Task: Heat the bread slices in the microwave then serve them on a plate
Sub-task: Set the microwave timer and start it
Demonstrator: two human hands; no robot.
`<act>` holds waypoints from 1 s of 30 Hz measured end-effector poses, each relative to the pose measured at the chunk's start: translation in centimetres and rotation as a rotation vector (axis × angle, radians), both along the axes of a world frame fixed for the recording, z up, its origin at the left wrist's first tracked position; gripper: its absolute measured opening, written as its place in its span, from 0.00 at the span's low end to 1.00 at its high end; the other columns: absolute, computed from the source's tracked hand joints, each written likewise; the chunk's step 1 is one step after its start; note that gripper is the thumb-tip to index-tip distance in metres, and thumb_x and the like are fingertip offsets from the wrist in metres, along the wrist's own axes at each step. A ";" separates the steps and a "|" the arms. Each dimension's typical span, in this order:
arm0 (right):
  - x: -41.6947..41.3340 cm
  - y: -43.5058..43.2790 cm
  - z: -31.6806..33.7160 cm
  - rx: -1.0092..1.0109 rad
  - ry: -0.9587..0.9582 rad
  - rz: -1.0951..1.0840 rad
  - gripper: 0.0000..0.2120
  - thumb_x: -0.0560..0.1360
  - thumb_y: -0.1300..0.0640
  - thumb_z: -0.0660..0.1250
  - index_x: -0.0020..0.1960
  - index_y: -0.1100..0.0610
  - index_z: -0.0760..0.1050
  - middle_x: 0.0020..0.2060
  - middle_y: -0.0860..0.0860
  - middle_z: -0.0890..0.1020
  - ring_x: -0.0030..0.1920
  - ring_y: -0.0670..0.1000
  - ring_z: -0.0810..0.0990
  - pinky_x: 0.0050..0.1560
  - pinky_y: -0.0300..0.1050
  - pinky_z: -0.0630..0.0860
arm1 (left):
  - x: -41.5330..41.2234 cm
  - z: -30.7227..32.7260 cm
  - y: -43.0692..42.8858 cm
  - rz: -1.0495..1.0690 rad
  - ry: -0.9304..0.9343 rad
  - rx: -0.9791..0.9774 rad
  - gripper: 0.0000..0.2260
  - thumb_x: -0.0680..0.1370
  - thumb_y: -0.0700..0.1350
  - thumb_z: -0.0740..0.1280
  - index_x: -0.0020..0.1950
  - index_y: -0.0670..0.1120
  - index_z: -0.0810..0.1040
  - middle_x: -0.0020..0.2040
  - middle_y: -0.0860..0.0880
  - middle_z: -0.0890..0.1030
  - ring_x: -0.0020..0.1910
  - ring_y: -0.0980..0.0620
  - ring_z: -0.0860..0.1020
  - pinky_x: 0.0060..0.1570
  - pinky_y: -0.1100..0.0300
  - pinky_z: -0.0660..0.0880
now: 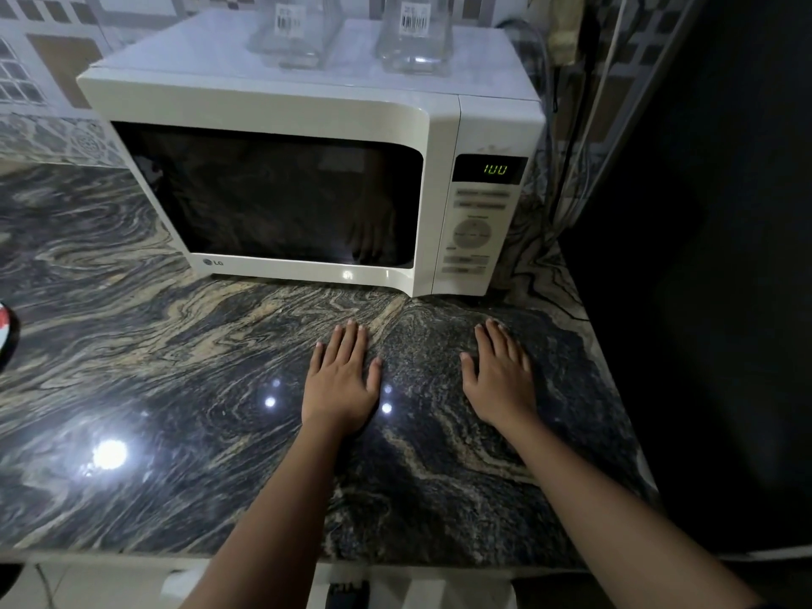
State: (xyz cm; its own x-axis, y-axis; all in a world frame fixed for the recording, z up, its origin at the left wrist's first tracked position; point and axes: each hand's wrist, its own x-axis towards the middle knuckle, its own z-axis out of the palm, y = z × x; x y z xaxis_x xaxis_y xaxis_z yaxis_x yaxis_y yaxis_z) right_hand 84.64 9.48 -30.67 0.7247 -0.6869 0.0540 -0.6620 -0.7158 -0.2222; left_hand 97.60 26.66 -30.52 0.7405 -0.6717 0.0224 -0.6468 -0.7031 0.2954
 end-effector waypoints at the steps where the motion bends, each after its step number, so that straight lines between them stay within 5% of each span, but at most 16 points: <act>1: 0.0 0.0 0.0 0.012 -0.008 -0.005 0.27 0.80 0.45 0.50 0.76 0.54 0.54 0.77 0.49 0.53 0.76 0.50 0.50 0.74 0.50 0.49 | 0.0 0.0 0.0 0.000 0.002 -0.004 0.26 0.81 0.56 0.45 0.77 0.50 0.44 0.78 0.52 0.44 0.76 0.55 0.41 0.75 0.55 0.38; 7: 1.1 -0.7 0.5 0.179 -0.158 -0.155 0.31 0.78 0.43 0.57 0.76 0.52 0.52 0.75 0.50 0.60 0.74 0.53 0.58 0.72 0.51 0.54 | 0.0 -0.1 0.0 -0.001 0.011 -0.014 0.26 0.81 0.56 0.45 0.77 0.50 0.44 0.78 0.52 0.44 0.76 0.55 0.40 0.75 0.54 0.39; 12: 4.5 -1.9 2.1 0.482 -0.526 -0.233 0.33 0.78 0.47 0.61 0.76 0.56 0.51 0.74 0.55 0.60 0.74 0.55 0.59 0.72 0.52 0.60 | 0.0 -0.1 0.0 -0.001 0.010 -0.015 0.26 0.81 0.56 0.45 0.77 0.50 0.44 0.78 0.51 0.44 0.76 0.55 0.40 0.75 0.54 0.39; 20: 7.7 -3.2 3.4 0.417 -0.750 -0.259 0.23 0.77 0.50 0.63 0.66 0.63 0.64 0.61 0.58 0.73 0.60 0.56 0.73 0.51 0.41 0.67 | 0.2 -0.3 0.0 -0.004 0.008 -0.022 0.28 0.78 0.58 0.41 0.77 0.50 0.44 0.78 0.52 0.44 0.76 0.55 0.40 0.75 0.55 0.38; 30: 9.1 -3.3 2.8 0.326 -0.832 -0.327 0.19 0.77 0.56 0.64 0.59 0.69 0.64 0.58 0.64 0.71 0.58 0.58 0.72 0.54 0.46 0.67 | 0.2 -0.5 0.0 -0.004 0.013 -0.047 0.26 0.81 0.56 0.46 0.77 0.50 0.44 0.78 0.52 0.44 0.76 0.55 0.40 0.75 0.55 0.37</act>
State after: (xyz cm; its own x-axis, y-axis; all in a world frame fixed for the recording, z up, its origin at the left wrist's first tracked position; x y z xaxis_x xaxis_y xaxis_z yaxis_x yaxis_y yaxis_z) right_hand 93.76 6.15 -27.90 0.3092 -0.9214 0.2355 -0.3580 -0.3422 -0.8688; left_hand 97.82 26.68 -31.01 0.7383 -0.6730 0.0447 -0.6453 -0.6857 0.3368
